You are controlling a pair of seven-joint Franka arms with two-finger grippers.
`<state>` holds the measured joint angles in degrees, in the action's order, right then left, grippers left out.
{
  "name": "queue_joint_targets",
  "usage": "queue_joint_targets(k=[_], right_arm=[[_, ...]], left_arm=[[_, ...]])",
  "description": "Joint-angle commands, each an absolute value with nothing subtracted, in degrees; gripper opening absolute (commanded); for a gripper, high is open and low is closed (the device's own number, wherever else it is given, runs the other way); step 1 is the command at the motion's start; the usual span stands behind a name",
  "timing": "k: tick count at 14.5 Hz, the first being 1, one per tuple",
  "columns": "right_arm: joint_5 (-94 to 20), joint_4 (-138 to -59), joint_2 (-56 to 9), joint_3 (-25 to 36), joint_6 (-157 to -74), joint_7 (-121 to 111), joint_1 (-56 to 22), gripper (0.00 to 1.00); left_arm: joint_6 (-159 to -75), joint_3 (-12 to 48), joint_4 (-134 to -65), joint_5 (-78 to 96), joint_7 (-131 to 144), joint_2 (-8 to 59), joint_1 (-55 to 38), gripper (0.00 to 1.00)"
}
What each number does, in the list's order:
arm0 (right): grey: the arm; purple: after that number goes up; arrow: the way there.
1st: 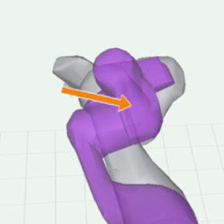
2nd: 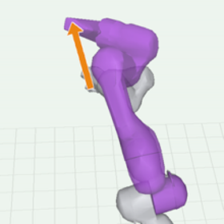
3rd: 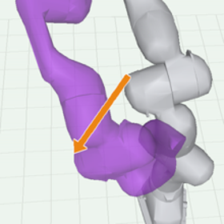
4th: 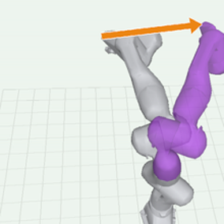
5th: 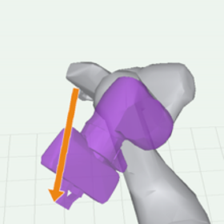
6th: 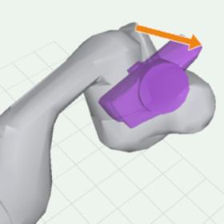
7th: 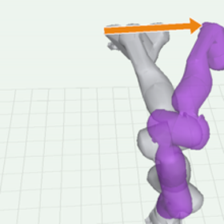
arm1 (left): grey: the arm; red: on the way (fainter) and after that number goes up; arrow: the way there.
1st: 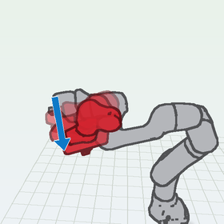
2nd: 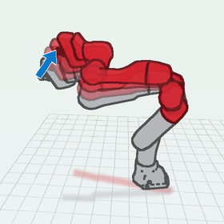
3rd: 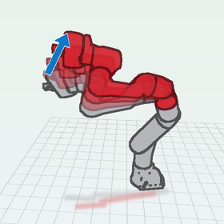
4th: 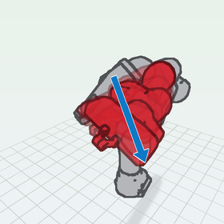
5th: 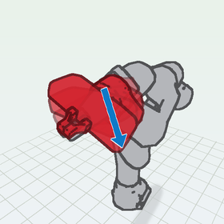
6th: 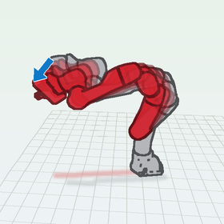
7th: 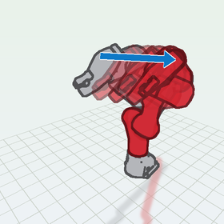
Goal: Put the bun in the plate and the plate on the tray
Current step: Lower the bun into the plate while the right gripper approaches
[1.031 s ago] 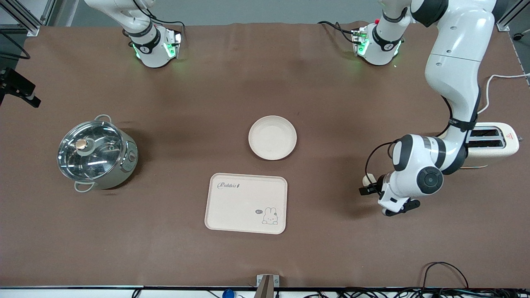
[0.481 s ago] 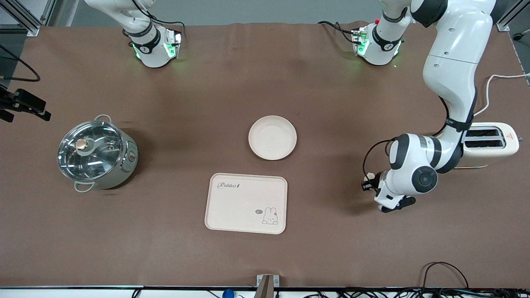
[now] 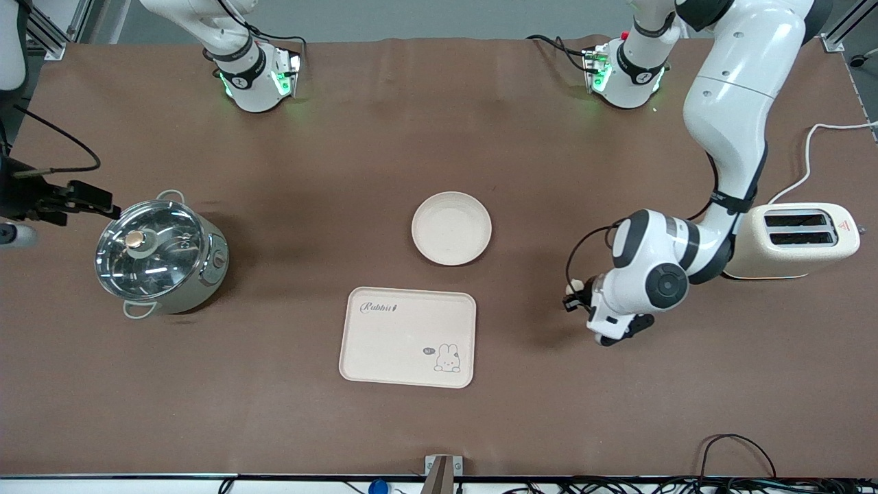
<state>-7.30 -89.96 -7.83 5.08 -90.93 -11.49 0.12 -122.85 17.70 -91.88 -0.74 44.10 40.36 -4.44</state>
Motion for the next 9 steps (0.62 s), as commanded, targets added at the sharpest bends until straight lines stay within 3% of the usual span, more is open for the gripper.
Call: queue_joint_targets(k=[1, 3, 9], right_arm=[[-13.3, -89.9, -11.3, 4.9, -91.8, -11.5, -4.0, 1.0], [-16.7, -90.3, -15.1, 4.9, -96.7, -11.1, -7.2, 1.0], [-29.3, -98.6, -22.7, 4.9, -113.3, -1.2, -17.5, 1.0]], left_arm=[[-119.3, 21.5, -92.8, -0.6, 52.5, 36.7, -6.5, 0.33], [-119.3, 24.3, -92.8, -1.1, 61.0, 36.8, -9.7, 0.33], [-122.0, 24.4, -92.0, -0.8, 75.6, 38.5, -21.7, 0.36]])
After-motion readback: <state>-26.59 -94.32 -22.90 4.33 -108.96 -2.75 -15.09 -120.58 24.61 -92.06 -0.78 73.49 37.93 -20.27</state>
